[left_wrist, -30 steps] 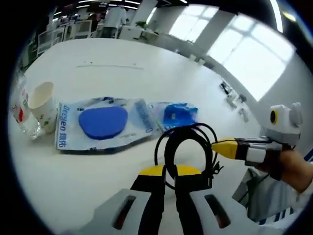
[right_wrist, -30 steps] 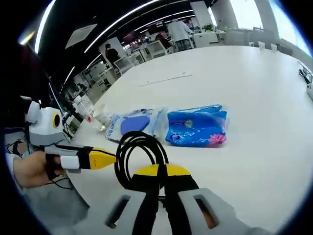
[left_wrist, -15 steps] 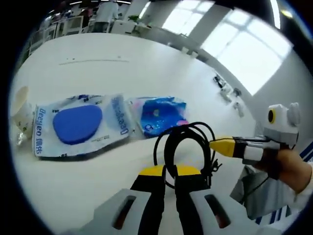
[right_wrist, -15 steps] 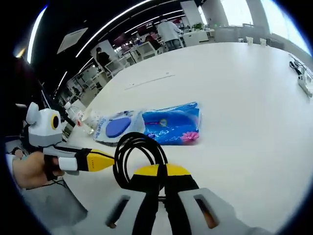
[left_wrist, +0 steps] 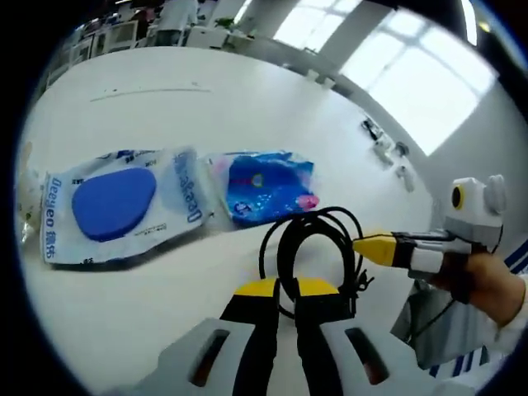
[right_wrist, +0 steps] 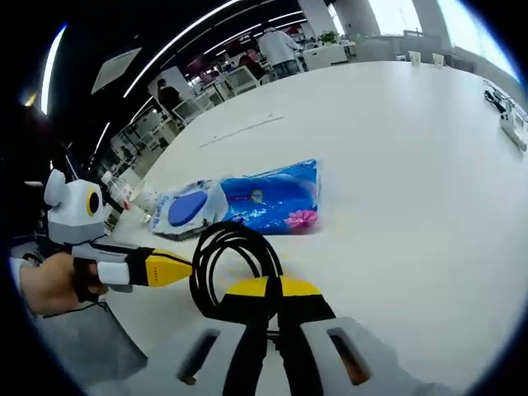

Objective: Arrange the tabletop items into an orderly group along one side of the table until the central work area is clear of visible clutter.

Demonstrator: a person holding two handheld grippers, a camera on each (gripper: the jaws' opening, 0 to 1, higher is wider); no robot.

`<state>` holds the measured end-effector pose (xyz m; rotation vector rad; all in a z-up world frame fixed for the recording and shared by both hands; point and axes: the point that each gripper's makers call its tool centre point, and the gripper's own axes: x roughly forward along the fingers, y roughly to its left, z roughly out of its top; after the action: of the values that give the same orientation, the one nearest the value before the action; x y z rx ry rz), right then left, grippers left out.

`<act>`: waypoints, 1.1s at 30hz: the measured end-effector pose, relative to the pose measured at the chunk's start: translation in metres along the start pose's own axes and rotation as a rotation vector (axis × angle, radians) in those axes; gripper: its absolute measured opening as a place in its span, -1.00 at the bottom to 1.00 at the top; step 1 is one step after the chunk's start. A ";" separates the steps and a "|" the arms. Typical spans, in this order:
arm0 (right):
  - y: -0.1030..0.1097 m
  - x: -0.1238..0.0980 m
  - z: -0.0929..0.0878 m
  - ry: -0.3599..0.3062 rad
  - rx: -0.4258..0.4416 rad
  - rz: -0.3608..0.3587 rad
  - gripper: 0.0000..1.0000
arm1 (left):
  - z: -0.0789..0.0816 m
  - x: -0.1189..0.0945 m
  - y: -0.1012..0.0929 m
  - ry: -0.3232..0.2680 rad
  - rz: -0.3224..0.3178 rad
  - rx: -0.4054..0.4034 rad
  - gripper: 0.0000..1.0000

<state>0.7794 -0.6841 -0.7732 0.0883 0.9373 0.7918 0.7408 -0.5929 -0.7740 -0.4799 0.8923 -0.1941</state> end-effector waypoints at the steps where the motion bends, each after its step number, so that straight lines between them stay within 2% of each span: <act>1: 0.000 0.001 -0.001 0.004 -0.001 0.002 -1.00 | -0.001 0.001 0.001 0.001 0.003 -0.004 -0.96; 20: -0.011 0.015 -0.018 0.059 0.009 0.021 -1.00 | -0.011 0.014 0.010 0.023 0.032 -0.062 -0.96; 33: -0.015 0.022 -0.019 0.072 0.028 0.037 -1.00 | -0.018 0.017 0.008 0.025 0.042 -0.095 -0.96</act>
<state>0.7809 -0.6860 -0.8060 0.1026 1.0178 0.8203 0.7368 -0.5977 -0.7997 -0.5472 0.9379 -0.1196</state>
